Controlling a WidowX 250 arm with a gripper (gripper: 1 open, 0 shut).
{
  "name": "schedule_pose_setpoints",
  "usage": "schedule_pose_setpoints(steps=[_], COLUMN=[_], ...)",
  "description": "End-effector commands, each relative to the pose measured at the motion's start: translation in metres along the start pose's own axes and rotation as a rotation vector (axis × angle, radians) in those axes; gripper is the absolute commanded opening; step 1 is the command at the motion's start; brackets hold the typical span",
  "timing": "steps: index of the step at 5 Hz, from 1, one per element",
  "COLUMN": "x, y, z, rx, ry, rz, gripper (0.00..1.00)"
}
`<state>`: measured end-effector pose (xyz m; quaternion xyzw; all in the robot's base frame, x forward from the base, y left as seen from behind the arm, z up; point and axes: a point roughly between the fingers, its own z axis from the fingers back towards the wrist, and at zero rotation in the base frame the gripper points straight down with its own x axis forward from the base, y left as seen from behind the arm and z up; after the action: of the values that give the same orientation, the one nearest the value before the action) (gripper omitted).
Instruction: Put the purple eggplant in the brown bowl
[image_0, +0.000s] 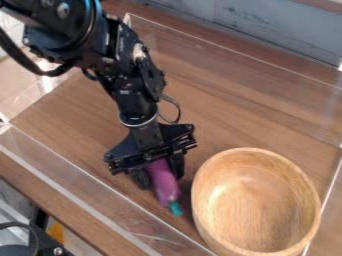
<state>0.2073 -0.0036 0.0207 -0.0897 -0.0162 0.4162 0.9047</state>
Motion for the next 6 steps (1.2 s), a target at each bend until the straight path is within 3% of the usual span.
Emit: schedule_pose_setpoints(steps=[1,6], x=[-0.001,-0.007], y=[-0.003,0.0], z=[0.006,0.016], rx=[0.0,0.047], ry=[-0.017,-0.041], rz=[-0.026,-0.075], gripper=[0.0,0.0])
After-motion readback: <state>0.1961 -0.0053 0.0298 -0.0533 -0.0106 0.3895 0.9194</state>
